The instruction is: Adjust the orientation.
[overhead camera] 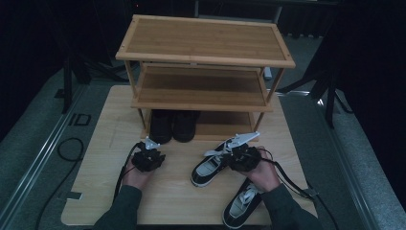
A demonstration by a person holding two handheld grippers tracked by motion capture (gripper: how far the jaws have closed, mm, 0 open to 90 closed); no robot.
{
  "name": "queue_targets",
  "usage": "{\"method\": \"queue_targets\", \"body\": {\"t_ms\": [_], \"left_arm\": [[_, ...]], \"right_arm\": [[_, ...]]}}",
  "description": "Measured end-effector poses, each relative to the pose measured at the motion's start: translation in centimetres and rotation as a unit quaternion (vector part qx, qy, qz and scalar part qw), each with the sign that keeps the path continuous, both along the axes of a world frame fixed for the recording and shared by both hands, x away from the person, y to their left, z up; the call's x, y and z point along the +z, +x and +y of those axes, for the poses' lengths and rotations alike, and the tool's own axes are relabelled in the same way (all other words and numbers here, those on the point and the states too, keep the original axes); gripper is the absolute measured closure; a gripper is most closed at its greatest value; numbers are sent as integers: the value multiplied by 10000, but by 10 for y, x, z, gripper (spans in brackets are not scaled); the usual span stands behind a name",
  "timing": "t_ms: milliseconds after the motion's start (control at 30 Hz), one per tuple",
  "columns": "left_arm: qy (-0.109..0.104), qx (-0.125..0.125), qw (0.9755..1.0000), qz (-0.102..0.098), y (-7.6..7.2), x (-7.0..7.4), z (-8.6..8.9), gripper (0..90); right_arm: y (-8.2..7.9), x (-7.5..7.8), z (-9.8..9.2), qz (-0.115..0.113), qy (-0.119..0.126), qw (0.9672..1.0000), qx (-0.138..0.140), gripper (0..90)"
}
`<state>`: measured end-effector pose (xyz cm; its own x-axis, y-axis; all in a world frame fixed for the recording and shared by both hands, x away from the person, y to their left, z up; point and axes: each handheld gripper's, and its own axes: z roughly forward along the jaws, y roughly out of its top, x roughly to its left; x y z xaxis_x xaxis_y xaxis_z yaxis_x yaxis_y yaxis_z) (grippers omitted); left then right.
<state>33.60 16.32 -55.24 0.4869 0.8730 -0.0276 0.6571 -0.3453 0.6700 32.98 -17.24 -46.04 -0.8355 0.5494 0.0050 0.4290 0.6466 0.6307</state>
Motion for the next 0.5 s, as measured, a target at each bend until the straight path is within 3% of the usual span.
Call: {"method": "queue_targets", "body": {"t_ms": [133, 433, 500], "left_arm": [[0, 3, 10000, 0, 0, 0, 0, 711], [-15, 7, 10000, -13, 0, 0, 0, 709], [-17, 7, 10000, -12, 0, 0, 0, 709]], "right_arm": [[2, -3, 2, -2, -85, 9999, -118, 710], [8, -5, 5, 91, 121, 9985, -534, 540], [8, -5, 8, 37, 27, 9983, -578, 515]]}}
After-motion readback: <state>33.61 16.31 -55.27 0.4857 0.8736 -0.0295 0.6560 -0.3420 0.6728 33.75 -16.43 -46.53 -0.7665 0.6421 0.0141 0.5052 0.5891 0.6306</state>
